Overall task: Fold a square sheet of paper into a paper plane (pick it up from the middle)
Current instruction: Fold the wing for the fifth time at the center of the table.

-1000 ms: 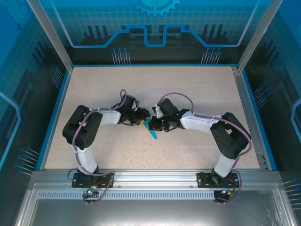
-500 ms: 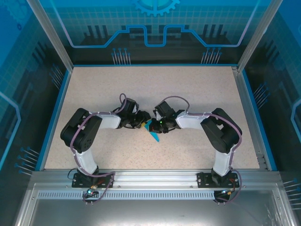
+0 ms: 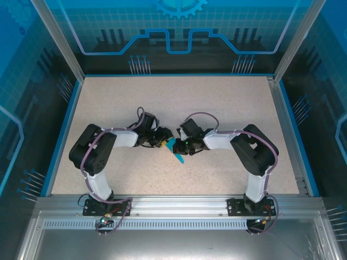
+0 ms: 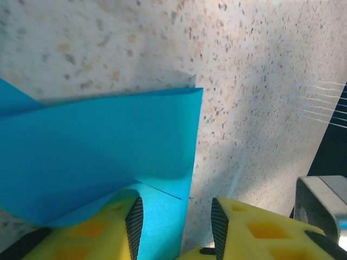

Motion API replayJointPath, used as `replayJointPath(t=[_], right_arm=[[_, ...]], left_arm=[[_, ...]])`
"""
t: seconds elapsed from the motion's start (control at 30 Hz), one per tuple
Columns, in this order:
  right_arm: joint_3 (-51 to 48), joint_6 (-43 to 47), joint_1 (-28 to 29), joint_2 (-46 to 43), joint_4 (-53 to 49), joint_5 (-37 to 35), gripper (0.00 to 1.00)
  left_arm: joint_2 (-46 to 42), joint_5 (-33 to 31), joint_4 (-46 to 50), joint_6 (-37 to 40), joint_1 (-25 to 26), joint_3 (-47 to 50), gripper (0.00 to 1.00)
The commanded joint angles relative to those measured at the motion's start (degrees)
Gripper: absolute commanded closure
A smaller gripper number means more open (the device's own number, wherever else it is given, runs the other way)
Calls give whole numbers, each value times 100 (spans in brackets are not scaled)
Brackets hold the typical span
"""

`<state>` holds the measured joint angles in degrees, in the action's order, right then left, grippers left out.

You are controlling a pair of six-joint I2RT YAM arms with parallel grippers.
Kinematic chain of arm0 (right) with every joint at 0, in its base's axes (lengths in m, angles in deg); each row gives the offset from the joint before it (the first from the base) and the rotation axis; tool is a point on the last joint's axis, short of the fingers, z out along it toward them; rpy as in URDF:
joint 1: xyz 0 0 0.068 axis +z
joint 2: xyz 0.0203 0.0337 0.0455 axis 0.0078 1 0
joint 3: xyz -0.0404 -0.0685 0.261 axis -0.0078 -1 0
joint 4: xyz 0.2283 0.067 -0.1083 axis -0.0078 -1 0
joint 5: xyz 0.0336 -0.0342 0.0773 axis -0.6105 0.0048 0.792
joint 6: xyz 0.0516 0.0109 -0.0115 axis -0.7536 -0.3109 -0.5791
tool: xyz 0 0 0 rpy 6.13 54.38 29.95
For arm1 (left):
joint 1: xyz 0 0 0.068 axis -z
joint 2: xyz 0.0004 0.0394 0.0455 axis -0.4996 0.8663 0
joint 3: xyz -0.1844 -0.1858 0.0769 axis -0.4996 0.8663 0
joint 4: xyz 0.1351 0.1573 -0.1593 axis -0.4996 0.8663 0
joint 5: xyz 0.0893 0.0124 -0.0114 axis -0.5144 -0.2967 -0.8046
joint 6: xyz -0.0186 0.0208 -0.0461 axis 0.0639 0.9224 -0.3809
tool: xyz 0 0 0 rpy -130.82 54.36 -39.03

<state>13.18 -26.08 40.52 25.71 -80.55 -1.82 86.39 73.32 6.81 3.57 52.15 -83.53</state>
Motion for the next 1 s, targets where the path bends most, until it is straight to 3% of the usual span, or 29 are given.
replayJointPath(t=[0.0, 0.43, 0.63, 0.77, 0.97], right_arm=[[-460, 250, -59, 323, -1419, -377, 100], [-458, 327, -88, 345, -1267, -33, 100], [-434, 135, -82, 417, -1020, 153, 100], [-394, 0, -76, 450, -915, 161, 100], [-335, -91, -46, 439, -881, 107, 100]], left_arm=[[94, -130, 396, 395, -364, -178, 58], [290, -117, 874, 1002, -1002, -640, 57], [-158, -12, 1196, 1128, -1084, -866, 55], [-726, 108, 1271, 1084, -932, -752, 54], [-950, 93, 1357, 1049, -165, -616, 56]])
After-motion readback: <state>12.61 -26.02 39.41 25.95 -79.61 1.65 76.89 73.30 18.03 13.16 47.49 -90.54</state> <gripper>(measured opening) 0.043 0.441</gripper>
